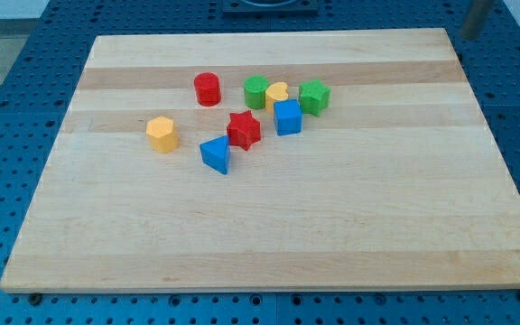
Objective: Place your arm to the top right of the board
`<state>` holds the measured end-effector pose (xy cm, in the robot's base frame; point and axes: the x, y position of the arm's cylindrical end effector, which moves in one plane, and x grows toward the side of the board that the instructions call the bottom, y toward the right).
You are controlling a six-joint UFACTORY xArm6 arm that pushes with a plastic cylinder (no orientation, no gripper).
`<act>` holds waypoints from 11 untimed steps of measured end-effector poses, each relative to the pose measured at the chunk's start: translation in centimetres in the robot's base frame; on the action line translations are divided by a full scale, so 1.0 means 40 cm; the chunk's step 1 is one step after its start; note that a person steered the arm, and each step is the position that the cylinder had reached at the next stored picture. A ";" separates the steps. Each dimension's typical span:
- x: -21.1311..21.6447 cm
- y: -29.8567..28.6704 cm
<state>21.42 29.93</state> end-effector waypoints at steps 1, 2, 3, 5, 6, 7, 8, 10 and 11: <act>-0.034 -0.237; -0.039 -0.328; 0.071 -0.329; 0.176 -0.323; 0.023 -0.296; 0.021 -0.296; 0.023 -0.187; -0.031 -0.318; -0.034 -0.349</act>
